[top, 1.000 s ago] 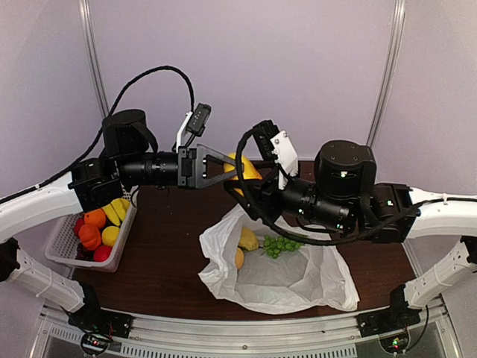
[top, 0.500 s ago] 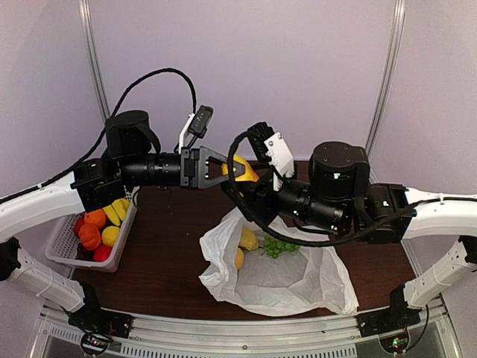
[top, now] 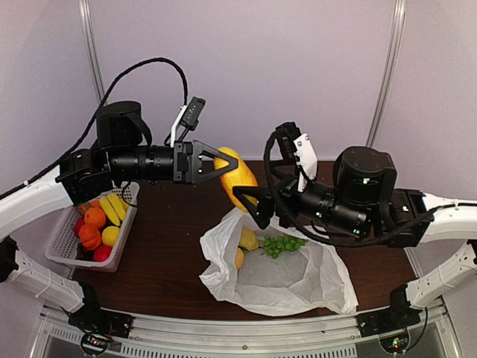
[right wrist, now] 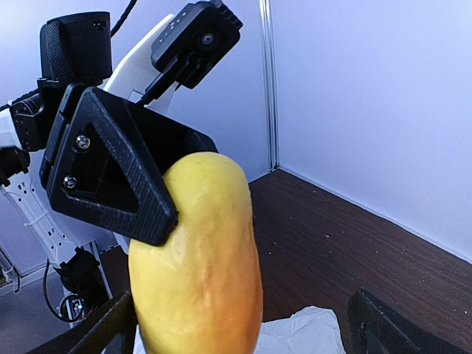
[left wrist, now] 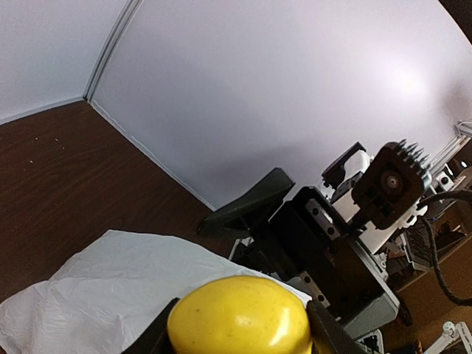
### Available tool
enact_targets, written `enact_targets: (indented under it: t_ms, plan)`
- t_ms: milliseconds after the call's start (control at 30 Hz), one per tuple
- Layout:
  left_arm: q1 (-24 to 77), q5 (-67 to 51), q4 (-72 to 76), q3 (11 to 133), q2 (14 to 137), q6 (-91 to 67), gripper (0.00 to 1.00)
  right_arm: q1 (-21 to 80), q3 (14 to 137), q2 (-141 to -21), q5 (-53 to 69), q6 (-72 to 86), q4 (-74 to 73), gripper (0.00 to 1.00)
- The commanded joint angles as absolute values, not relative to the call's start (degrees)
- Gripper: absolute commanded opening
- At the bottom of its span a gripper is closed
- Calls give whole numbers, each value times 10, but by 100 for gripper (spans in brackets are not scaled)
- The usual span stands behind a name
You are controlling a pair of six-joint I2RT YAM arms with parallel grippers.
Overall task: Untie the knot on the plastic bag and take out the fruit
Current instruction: Pass from the right arm to the left, then place the fake fruit in the bin.
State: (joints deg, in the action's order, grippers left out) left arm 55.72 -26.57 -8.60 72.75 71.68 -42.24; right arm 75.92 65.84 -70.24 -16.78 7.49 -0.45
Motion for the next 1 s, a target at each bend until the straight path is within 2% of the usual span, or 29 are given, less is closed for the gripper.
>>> enact_targets:
  t_ms: [0,200,533,633,833,967]
  plan:
    - [544,-214,-184,790,688,-355,41,762,648,-662,-211,105,-30,99]
    - [451,-184,-280,801,648,-303,41,760,652,-649,-290,117,-96,99]
    - [244,-143,-426,762,643,-232,39,759,647,-634,-303,128,-122,99]
    - [188,-106,-462,741,647,-228,35,759,640,-627,-309,135,-127,99]
    - [74,-45,-472,699,658,-208,31,759,615,-606,-314,148,-135,99]
    - [37,-9,-416,666,665,-205,31,759,605,-594,-315,157,-140,99]
